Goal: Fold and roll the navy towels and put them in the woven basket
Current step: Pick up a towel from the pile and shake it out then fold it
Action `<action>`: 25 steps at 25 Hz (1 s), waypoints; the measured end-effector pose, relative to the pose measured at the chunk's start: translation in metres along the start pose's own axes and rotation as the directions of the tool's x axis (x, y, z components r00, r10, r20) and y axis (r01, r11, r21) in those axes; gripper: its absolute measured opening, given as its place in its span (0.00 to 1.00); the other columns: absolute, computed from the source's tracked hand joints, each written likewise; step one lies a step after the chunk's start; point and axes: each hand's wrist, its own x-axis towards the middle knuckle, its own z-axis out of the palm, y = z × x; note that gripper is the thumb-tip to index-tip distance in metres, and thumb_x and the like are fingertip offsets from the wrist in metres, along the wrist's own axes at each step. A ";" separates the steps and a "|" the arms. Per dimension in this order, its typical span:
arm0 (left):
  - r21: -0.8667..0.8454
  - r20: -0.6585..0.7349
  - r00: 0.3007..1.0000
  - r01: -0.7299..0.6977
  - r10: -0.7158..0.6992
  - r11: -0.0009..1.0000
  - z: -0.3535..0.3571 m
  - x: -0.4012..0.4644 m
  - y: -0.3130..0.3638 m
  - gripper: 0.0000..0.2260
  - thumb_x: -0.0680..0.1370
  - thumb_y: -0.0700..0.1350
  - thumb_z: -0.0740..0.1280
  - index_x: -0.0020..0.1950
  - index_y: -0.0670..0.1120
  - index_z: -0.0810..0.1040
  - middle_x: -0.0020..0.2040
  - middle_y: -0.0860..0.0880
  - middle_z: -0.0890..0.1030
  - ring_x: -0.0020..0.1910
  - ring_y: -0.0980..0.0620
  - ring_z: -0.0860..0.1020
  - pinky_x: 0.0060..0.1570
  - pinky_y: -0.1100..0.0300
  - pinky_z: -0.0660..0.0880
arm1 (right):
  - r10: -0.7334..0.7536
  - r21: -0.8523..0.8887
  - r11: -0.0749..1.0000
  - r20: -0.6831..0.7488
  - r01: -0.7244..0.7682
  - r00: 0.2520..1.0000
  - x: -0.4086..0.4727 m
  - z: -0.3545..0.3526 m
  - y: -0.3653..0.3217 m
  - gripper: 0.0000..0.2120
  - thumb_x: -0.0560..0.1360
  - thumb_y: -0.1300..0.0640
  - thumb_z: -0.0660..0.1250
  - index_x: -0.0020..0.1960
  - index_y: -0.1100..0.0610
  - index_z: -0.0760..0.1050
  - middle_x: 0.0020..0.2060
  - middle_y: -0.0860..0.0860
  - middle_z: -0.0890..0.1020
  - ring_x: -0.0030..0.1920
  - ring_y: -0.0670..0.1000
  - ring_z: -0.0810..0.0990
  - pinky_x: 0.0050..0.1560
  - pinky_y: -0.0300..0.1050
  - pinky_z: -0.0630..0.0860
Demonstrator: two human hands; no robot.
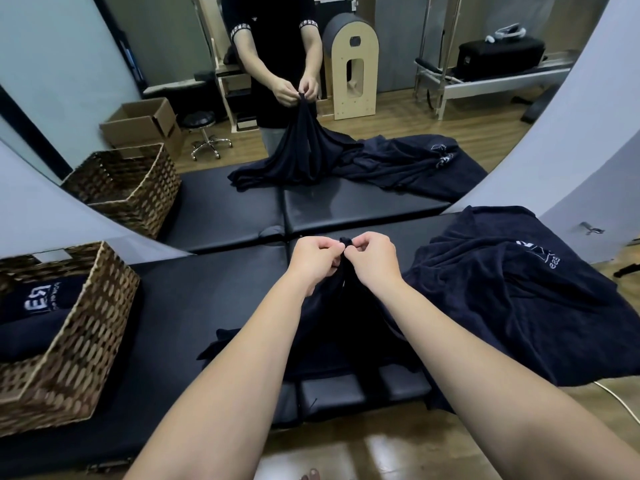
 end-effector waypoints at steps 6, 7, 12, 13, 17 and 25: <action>0.005 -0.046 0.999 -0.012 0.013 1.000 -0.002 -0.002 -0.003 0.13 0.79 0.40 0.70 0.34 0.49 0.84 0.36 0.44 0.80 0.37 0.48 0.76 0.41 0.52 0.75 | -0.010 0.062 0.998 -0.019 0.011 1.000 -0.001 -0.002 -0.015 0.01 0.75 0.59 0.70 0.46 0.57 0.80 0.37 0.46 0.81 0.38 0.45 0.77 0.35 0.34 0.69; -0.012 -0.053 0.998 -0.015 0.015 1.000 -0.003 -0.002 -0.004 0.14 0.79 0.40 0.70 0.34 0.49 0.84 0.36 0.45 0.80 0.37 0.48 0.76 0.41 0.52 0.75 | -0.024 0.059 0.998 -0.012 0.024 1.000 -0.002 -0.001 -0.014 0.02 0.75 0.59 0.70 0.46 0.57 0.80 0.38 0.47 0.81 0.38 0.46 0.77 0.35 0.34 0.69; -0.012 -0.107 0.992 -0.074 0.072 0.997 -0.003 -0.004 -0.002 0.10 0.79 0.41 0.70 0.39 0.49 0.84 0.33 0.52 0.80 0.37 0.52 0.76 0.45 0.53 0.77 | -0.059 0.031 0.998 -0.010 0.060 0.998 -0.005 0.000 -0.012 0.02 0.76 0.58 0.69 0.45 0.56 0.79 0.39 0.46 0.80 0.38 0.45 0.75 0.34 0.33 0.68; -0.002 -0.116 0.990 -0.083 0.082 0.997 -0.004 -0.005 0.000 0.09 0.79 0.42 0.70 0.40 0.49 0.84 0.33 0.53 0.81 0.37 0.53 0.76 0.46 0.53 0.78 | -0.066 0.028 0.997 -0.007 0.067 0.998 -0.005 0.001 -0.012 0.01 0.76 0.58 0.69 0.45 0.55 0.79 0.39 0.46 0.81 0.38 0.45 0.75 0.35 0.34 0.68; -0.050 -0.081 0.992 -0.099 0.095 0.994 -0.010 -0.006 0.012 0.07 0.77 0.48 0.73 0.41 0.47 0.85 0.36 0.52 0.83 0.38 0.53 0.79 0.45 0.51 0.80 | -0.113 0.078 0.991 0.035 0.109 0.993 -0.002 0.002 -0.018 0.08 0.76 0.62 0.64 0.46 0.53 0.82 0.40 0.47 0.82 0.39 0.45 0.77 0.42 0.41 0.71; -0.014 -0.137 0.981 -0.138 0.135 0.990 -0.026 -0.007 0.050 0.05 0.78 0.42 0.71 0.43 0.46 0.80 0.40 0.49 0.81 0.41 0.52 0.77 0.46 0.55 0.76 | 0.052 0.657 0.711 0.307 -0.251 0.950 -0.002 -0.007 -0.050 0.20 0.78 0.74 0.52 0.55 0.62 0.81 0.50 0.57 0.80 0.47 0.54 0.81 0.49 0.48 0.81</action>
